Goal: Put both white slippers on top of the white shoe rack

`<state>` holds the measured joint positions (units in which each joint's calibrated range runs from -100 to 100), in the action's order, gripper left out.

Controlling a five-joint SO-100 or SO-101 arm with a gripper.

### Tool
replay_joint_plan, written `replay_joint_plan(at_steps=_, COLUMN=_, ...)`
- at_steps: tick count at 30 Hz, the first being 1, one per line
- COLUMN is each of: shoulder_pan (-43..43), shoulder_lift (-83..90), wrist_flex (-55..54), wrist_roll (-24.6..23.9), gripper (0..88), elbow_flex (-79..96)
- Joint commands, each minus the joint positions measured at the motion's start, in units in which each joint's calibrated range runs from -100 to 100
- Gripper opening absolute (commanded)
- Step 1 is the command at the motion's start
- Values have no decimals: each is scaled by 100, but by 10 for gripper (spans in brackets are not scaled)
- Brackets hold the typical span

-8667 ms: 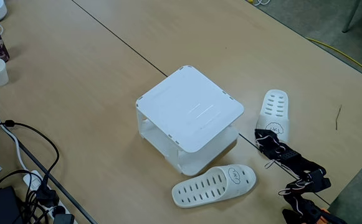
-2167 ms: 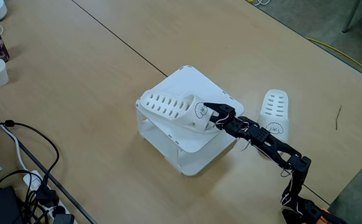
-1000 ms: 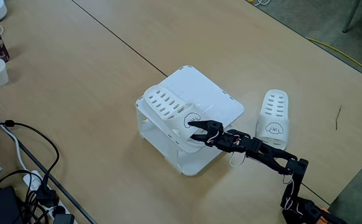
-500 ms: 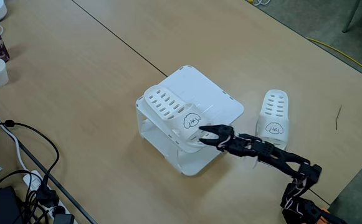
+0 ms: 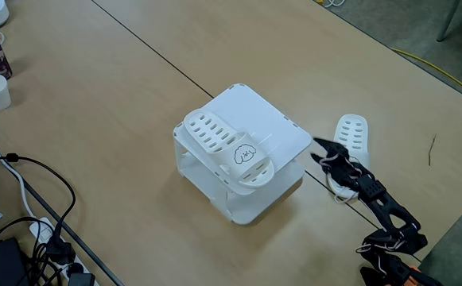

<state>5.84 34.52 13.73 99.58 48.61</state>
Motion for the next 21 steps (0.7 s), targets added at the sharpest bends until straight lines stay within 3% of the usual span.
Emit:
replay_joint_plan(at_steps=1, shoulder_pan=444, shoulder_lift=844, wrist_flex=-88, wrist_roll=42, gripper=227, elbow_flex=1071)
replay_joint_plan(at_steps=9, shoulder_pan=1143, shoulder_lift=1029, wrist_flex=-269, wrist_roll=42, gripper=227, elbow_flex=1973)
replay_joint_plan(at_steps=21, shoulder_pan=1727, shoulder_lift=61, wrist_flex=-2857, wrist_roll=42, gripper=228, elbow_flex=3290)
